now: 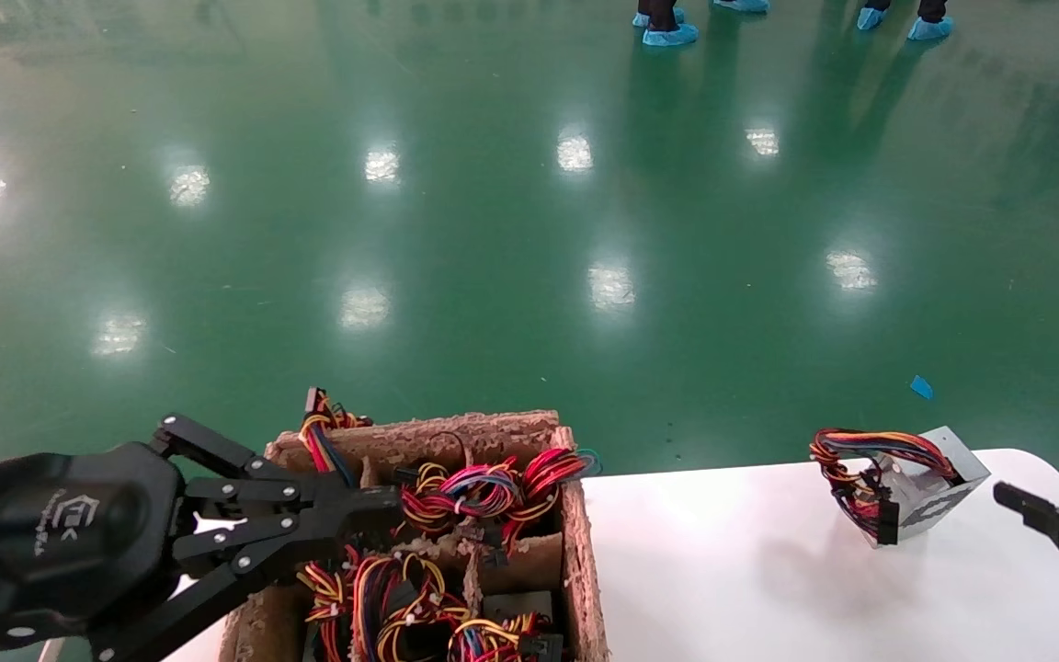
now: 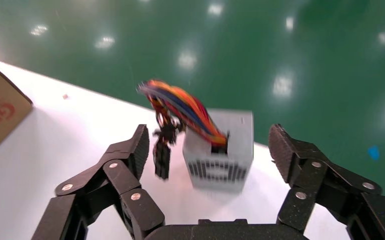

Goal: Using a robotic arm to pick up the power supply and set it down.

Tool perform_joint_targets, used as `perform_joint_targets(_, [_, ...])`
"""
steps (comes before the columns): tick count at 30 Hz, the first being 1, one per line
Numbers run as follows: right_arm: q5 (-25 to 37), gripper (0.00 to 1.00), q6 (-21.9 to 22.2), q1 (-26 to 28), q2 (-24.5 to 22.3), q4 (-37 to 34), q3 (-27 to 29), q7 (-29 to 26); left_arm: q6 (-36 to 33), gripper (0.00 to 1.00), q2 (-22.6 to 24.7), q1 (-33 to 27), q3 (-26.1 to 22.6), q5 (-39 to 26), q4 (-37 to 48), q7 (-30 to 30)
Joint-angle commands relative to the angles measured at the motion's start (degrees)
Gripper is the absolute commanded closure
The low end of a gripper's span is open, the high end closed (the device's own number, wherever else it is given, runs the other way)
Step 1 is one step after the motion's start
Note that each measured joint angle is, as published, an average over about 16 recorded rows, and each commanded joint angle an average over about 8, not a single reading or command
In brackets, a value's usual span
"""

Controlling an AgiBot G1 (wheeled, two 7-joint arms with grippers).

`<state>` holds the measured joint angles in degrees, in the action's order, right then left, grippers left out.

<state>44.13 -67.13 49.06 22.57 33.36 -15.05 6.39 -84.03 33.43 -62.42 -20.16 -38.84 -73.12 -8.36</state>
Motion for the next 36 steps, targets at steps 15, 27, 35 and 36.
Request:
perform_joint_targets(15, [-4.7, 0.0, -3.8, -1.1, 0.6, 7.6, 3.2, 4.4, 0.0, 1.0, 0.0, 0.0, 0.0, 0.0, 0.0, 0.0])
perform_joint_targets(27, [-4.2, 0.0, -7.0, 1.9, 3.1, 14.6, 2.3, -0.2, 0.0, 0.0, 0.0, 0.0, 0.0, 0.0, 0.0, 0.0])
perform_joint_targets(35, [-3.8, 0.0, -9.1, 3.8, 4.8, 19.3, 1.7, -3.3, 0.0, 0.0, 0.0, 0.0, 0.0, 0.0, 0.0, 0.0])
perform_joint_targets(36, [-3.8, 0.0, -9.4, 4.0, 5.1, 19.9, 1.7, -3.7, 0.0, 0.0, 0.0, 0.0, 0.0, 0.0, 0.0, 0.0])
